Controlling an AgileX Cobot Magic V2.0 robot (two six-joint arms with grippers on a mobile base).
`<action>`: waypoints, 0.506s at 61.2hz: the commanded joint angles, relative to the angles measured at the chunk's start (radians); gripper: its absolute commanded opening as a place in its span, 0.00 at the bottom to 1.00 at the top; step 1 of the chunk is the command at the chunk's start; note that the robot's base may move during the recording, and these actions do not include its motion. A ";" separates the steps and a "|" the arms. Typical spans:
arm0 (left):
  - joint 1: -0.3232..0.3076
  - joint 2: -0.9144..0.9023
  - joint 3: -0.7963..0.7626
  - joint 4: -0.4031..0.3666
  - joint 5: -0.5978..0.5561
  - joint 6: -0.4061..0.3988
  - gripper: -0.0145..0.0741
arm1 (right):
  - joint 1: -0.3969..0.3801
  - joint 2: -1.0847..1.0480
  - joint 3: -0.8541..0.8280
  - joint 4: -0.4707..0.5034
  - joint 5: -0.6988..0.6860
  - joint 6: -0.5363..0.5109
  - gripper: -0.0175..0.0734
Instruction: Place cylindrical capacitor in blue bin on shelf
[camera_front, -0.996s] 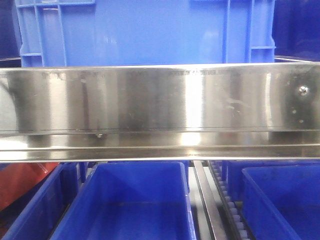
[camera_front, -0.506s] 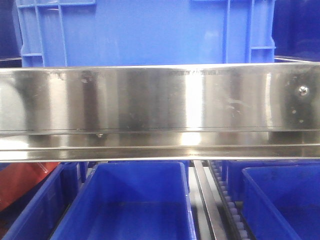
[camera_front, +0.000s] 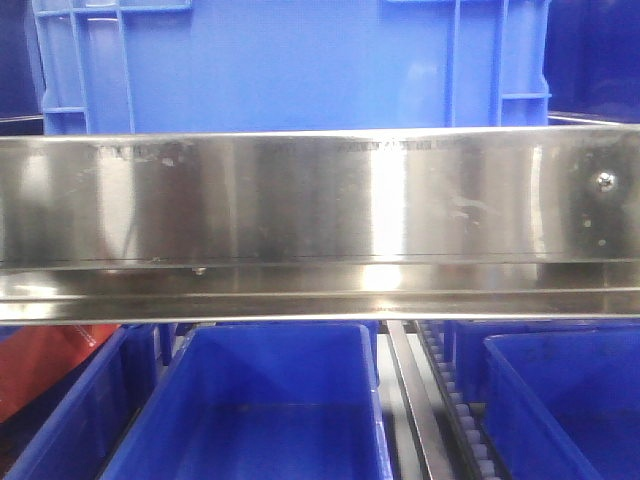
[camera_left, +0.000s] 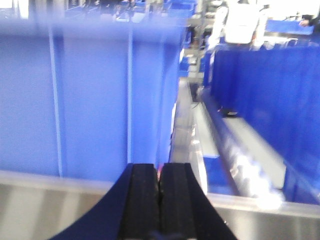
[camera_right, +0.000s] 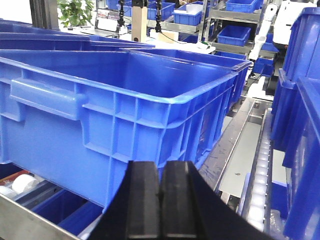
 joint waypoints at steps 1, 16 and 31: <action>0.008 -0.006 0.105 -0.007 -0.157 0.007 0.04 | -0.005 -0.006 0.001 -0.007 -0.023 -0.001 0.02; -0.033 -0.006 0.105 -0.021 -0.127 0.007 0.04 | -0.005 -0.006 0.001 -0.007 -0.025 -0.001 0.02; -0.083 -0.006 0.105 -0.030 -0.119 0.007 0.04 | -0.005 -0.006 0.001 -0.007 -0.025 -0.001 0.02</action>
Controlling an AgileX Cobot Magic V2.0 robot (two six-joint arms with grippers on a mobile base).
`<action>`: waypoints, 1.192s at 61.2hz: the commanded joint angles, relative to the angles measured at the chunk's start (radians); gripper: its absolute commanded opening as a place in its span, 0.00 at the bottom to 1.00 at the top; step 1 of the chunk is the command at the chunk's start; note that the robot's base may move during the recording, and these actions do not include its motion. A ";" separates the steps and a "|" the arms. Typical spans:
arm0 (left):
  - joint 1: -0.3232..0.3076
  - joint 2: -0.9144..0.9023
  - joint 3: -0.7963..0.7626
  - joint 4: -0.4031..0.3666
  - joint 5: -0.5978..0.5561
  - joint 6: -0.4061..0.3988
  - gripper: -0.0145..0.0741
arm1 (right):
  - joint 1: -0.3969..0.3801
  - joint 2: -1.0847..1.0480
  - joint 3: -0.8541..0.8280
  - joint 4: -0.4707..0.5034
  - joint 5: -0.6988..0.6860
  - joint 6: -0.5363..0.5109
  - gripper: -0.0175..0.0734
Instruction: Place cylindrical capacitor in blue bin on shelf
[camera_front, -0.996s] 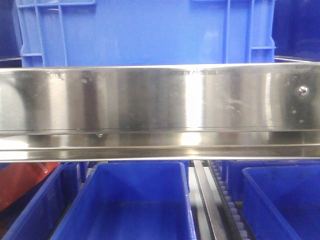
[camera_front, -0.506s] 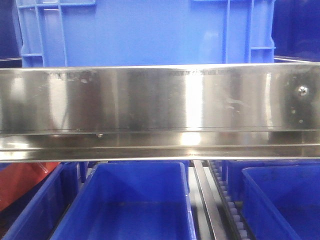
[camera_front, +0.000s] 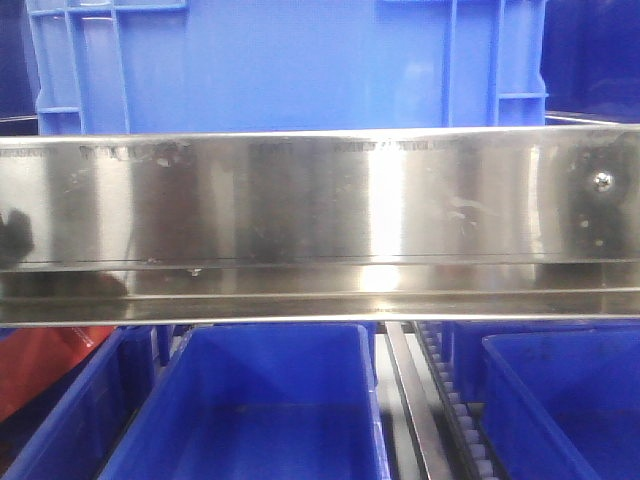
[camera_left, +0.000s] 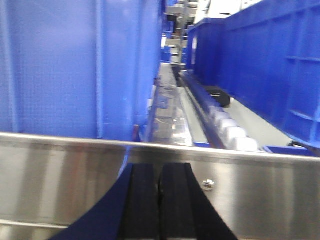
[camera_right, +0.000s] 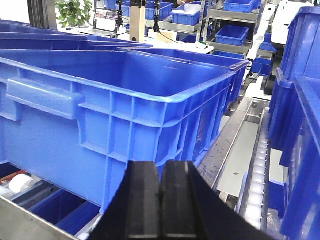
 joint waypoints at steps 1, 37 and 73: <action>-0.009 -0.006 0.000 -0.006 -0.016 0.001 0.04 | -0.005 -0.004 0.001 -0.007 -0.025 -0.001 0.02; -0.009 -0.006 0.000 -0.006 -0.024 0.001 0.04 | -0.005 -0.004 0.001 -0.007 -0.025 -0.001 0.02; -0.009 -0.006 0.000 -0.006 -0.024 0.001 0.04 | -0.249 -0.199 0.188 0.053 -0.032 -0.001 0.02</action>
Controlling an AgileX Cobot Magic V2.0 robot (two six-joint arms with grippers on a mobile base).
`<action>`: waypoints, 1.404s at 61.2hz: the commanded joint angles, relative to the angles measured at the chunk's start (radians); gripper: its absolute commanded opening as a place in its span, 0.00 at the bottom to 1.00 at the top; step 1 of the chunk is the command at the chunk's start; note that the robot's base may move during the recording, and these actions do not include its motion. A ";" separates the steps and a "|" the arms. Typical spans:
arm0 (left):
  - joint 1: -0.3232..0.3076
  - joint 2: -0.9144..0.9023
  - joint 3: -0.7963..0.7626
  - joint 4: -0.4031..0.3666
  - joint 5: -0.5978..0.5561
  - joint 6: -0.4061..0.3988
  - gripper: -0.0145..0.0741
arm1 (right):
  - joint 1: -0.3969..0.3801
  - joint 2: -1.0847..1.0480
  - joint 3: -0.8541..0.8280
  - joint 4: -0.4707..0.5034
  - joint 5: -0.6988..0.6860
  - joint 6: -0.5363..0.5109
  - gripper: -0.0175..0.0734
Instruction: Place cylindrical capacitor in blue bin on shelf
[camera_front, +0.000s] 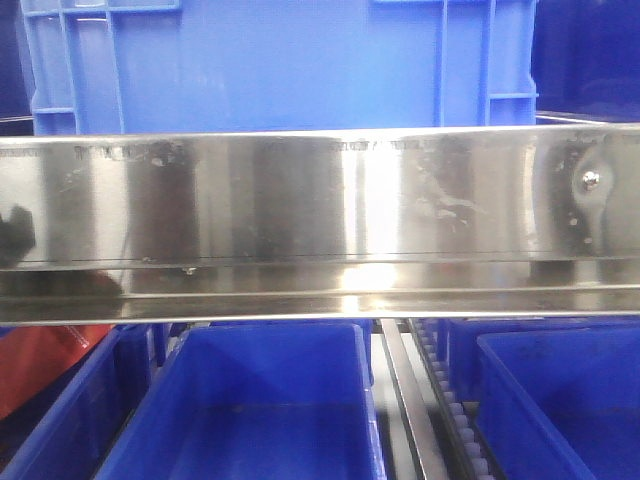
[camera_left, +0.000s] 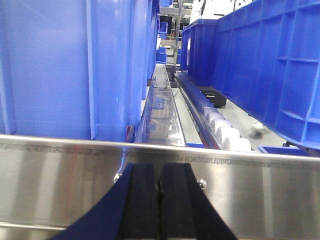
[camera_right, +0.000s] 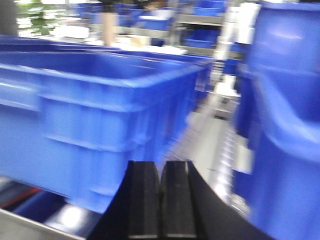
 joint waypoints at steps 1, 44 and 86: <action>-0.007 -0.006 -0.001 -0.004 -0.020 0.001 0.04 | -0.091 -0.060 0.069 0.018 -0.020 -0.001 0.02; -0.007 -0.006 -0.001 -0.004 -0.020 0.001 0.04 | -0.319 -0.283 0.435 0.003 -0.148 -0.001 0.02; -0.007 -0.006 -0.001 -0.004 -0.020 0.001 0.04 | -0.320 -0.283 0.435 0.001 -0.178 -0.001 0.02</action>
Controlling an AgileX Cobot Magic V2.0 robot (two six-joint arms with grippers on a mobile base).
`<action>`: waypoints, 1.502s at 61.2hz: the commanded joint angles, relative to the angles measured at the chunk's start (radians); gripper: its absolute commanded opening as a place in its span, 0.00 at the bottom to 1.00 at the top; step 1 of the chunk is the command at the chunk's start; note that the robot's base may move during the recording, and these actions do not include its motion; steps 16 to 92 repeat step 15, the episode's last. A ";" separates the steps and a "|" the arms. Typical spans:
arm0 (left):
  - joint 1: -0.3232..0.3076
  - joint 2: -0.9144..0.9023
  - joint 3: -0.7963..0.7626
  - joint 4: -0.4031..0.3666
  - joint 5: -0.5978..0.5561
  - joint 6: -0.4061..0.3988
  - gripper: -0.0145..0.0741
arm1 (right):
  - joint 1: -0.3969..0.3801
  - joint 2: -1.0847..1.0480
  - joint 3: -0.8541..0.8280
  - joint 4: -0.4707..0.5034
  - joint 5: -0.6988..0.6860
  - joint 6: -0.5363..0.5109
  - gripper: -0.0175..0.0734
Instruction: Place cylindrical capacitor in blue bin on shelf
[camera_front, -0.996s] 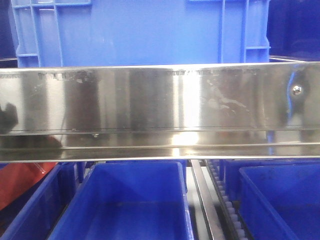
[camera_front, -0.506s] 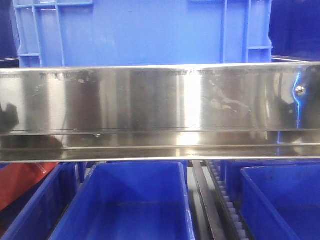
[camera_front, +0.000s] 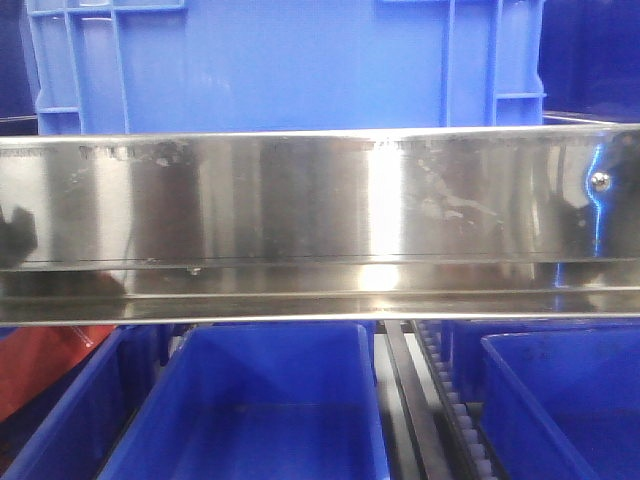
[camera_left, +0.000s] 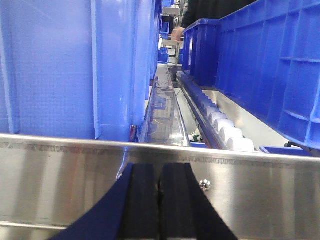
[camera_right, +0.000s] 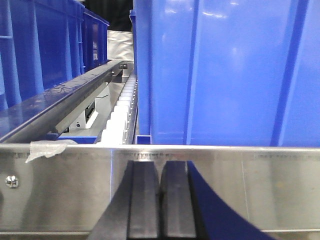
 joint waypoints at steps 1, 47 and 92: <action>-0.007 -0.006 -0.003 -0.004 -0.020 0.001 0.04 | -0.006 -0.004 0.001 -0.007 -0.026 -0.001 0.02; -0.007 -0.006 -0.003 -0.004 -0.020 0.001 0.04 | -0.006 -0.004 0.001 -0.007 -0.026 -0.001 0.02; -0.007 -0.006 -0.003 -0.004 -0.020 0.001 0.04 | -0.006 -0.004 0.001 -0.007 -0.026 -0.001 0.02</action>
